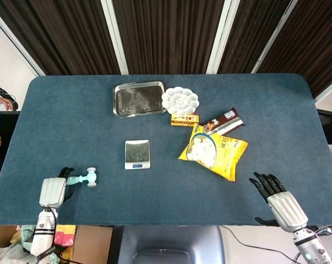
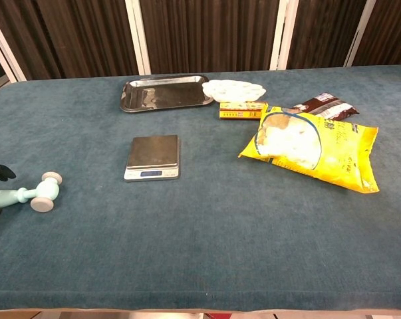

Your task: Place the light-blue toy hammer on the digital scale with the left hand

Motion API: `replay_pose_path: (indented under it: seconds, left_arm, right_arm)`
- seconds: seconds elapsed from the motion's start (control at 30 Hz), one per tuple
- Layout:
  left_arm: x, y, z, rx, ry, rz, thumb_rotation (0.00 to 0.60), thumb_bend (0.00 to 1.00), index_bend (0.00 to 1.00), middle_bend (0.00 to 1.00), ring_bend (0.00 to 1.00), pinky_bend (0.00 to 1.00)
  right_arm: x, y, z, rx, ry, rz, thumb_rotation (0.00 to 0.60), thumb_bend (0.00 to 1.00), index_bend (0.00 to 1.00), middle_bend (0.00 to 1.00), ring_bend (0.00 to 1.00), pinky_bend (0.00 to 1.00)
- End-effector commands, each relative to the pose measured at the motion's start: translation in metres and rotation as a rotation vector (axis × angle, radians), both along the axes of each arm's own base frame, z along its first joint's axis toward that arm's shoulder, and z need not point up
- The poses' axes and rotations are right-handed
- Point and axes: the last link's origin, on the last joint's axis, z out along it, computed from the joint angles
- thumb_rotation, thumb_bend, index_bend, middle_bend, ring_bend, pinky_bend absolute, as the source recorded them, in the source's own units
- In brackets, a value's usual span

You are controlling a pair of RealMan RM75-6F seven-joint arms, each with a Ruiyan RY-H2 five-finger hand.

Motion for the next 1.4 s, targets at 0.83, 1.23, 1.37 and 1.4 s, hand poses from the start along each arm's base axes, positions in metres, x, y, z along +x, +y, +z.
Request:
replay_pose_path:
  seconds: [0.83,1.23,1.37,1.4]
  left_arm:
    - [0.043,0.038,0.005,0.11,-0.116,-0.098,0.6,0.59,0.73,0.77,1.0,1.0]
    - [0.128,0.098,-0.037,0.007,-0.188,-0.161,0.6,0.59,0.73,0.77,1.0,1.0]
    - [0.149,0.111,-0.051,-0.028,-0.207,-0.157,0.6,0.61,0.73,0.77,1.0,1.0]
    - [0.153,0.113,-0.052,-0.024,-0.199,-0.163,0.6,0.61,0.73,0.77,1.0,1.0]
  right_arm:
    - [-0.003,0.0,0.005,-0.018,0.002,-0.015,0.6,0.14,0.0,0.0,0.0,0.0]
    - [-0.012,-0.009,0.019,-0.046,-0.044,-0.055,0.6,0.14,0.0,0.0,0.0,0.0]
    - [-0.017,-0.012,0.027,-0.083,-0.051,-0.074,0.6,0.14,0.0,0.0,0.0,0.0]
    - [-0.017,-0.012,0.027,-0.086,-0.048,-0.076,0.6,0.14,0.0,0.0,0.0,0.0]
